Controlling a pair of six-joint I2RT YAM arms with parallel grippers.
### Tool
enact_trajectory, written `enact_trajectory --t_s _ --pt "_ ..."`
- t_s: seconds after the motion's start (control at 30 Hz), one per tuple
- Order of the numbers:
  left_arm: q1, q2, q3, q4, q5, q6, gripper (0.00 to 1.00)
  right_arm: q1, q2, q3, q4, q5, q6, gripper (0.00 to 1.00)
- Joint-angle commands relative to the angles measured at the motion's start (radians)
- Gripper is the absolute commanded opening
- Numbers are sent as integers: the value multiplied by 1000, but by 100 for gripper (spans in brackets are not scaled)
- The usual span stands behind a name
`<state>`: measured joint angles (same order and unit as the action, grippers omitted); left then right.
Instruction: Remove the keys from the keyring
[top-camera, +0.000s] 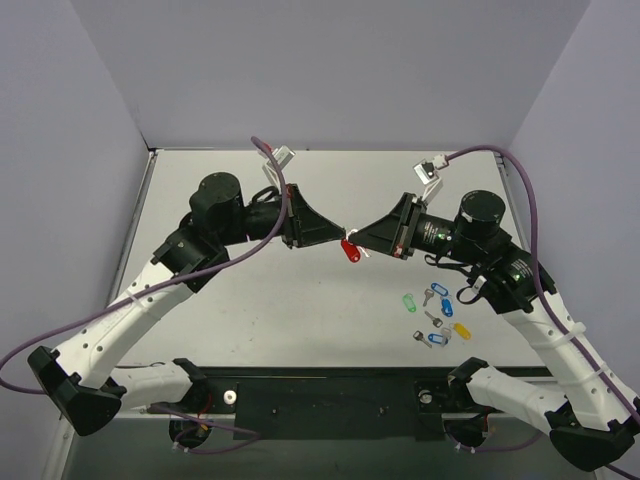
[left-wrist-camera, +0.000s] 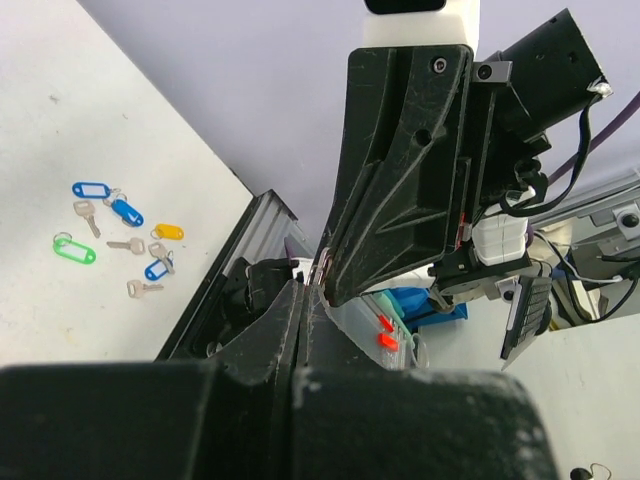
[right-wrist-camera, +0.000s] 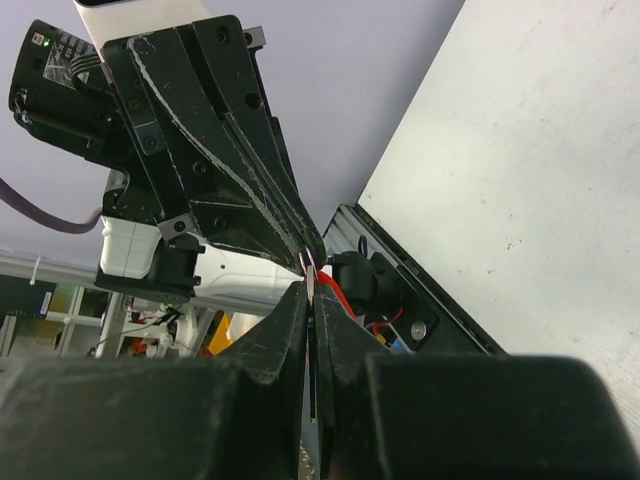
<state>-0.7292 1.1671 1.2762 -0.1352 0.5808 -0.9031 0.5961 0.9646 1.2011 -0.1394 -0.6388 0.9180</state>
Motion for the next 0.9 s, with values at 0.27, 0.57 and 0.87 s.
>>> enact_trajectory --t_s 0.27,0.57,0.87 --pt "-7 86 120 -86 165 38 0 14 3 25 92 -94 15 0" --pt "17 69 120 -18 84 -20 52 14 -21 5 101 -56 16 0" --pt "25 -18 14 190 -38 -103 74 13 -27 -5 159 -25 45 0"
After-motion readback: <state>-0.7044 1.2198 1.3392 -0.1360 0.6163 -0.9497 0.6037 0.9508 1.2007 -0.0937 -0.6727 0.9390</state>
